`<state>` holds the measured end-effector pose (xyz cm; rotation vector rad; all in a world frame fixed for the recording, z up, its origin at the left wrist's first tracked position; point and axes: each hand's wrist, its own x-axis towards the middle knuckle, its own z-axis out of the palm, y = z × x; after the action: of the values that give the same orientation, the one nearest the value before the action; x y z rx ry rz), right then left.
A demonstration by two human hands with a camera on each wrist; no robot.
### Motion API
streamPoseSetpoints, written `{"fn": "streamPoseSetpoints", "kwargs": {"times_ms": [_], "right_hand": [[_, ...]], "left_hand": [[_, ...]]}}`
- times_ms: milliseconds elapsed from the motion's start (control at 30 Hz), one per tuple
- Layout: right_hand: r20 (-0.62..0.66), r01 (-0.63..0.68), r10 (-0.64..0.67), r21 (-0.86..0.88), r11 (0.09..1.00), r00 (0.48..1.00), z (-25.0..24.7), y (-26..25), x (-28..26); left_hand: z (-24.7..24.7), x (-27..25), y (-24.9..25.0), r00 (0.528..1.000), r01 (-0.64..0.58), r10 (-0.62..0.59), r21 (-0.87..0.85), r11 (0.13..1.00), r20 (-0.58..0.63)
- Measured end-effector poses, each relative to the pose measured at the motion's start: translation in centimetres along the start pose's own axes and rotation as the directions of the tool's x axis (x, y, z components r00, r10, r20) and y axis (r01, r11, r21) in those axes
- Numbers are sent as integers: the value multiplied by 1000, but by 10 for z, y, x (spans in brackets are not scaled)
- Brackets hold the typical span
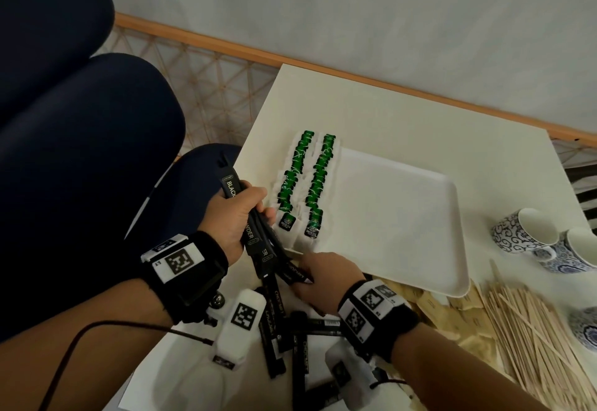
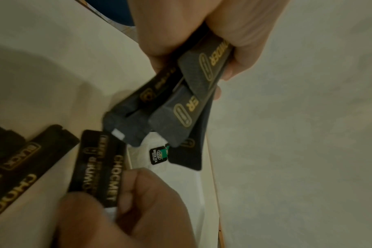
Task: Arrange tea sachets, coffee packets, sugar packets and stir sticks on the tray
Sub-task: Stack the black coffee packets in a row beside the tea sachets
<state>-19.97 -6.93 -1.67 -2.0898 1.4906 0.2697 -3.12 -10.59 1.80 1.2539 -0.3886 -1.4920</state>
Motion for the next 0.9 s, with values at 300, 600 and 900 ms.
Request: {"fn": "streamPoseSetpoints", "kwargs": {"times_ms": [300, 600, 900], "right_hand": [[-150, 25, 81, 596, 803, 985, -40, 33, -15], [-145, 168, -85, 845, 508, 986, -52, 39, -14], [-230, 42, 104, 555, 831, 968, -56, 62, -11]], "left_hand": [[11, 2, -9, 997, 41, -47, 103, 994, 64], [43, -11, -26, 919, 55, -197, 386, 921, 341], [54, 6, -23, 952, 140, -233, 390, 910, 201]]}}
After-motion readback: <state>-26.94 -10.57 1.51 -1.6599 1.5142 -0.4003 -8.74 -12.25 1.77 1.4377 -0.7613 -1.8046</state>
